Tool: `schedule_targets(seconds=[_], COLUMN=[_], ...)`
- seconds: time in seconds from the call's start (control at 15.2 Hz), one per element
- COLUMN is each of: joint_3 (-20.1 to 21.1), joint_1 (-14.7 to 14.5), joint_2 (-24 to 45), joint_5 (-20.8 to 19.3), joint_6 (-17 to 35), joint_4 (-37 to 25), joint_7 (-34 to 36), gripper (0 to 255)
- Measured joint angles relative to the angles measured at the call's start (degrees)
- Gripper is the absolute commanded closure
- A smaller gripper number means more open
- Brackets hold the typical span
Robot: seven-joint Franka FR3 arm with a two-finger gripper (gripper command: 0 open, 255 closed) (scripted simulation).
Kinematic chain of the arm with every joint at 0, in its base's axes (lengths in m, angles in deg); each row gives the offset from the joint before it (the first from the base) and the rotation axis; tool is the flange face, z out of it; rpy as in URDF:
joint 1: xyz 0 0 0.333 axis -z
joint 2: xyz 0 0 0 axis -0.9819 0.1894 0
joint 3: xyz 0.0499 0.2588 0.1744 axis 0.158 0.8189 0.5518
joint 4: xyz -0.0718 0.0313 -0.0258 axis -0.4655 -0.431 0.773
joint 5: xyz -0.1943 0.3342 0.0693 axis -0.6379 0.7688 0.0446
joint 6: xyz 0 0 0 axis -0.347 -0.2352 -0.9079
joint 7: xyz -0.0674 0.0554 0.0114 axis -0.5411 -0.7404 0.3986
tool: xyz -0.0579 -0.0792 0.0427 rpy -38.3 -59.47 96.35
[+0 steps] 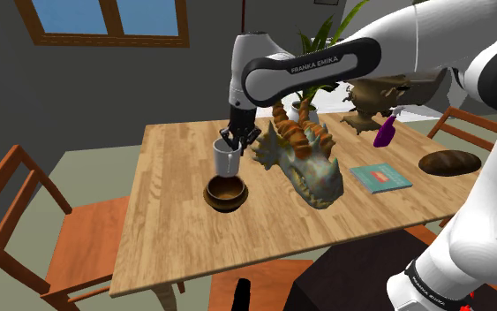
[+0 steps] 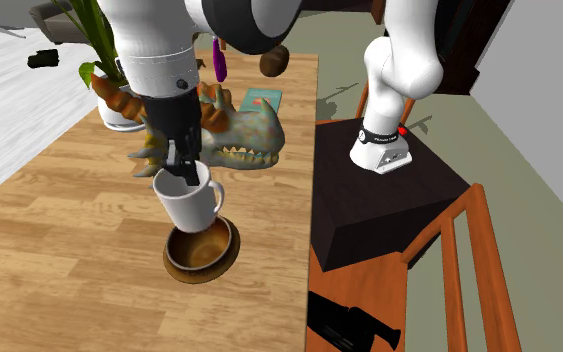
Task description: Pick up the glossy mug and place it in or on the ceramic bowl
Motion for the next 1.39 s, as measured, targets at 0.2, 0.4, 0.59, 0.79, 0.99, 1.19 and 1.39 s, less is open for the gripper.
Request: schedule_targets(seconds=[0.2,0.4,0.59,0.79,0.99,1.19,1.39], joint_3=[0.0,-0.1,-0.2,-0.4,-0.6,-0.6,-0.6], joint_1=[-0.2,-0.2,-0.3,-0.3,-0.4,-0.5,-0.5], joint_2=[0.8,1.5,2.7,3.6,4.5,4.7,4.7], joint_5=[-0.4,-0.7,-1.2,-1.6,-2.0,-2.1,-2.2], joint_6=[1.9,3.9,6.1,8.2,10.2,10.5,10.6], joint_4=[1.1,2.5,3.7,4.8,6.0,6.2,6.2], joint_7=[0.3,0.4,0.7,0.8,1.0,1.1,1.1], gripper=[255,255,255,255,255,255,255])
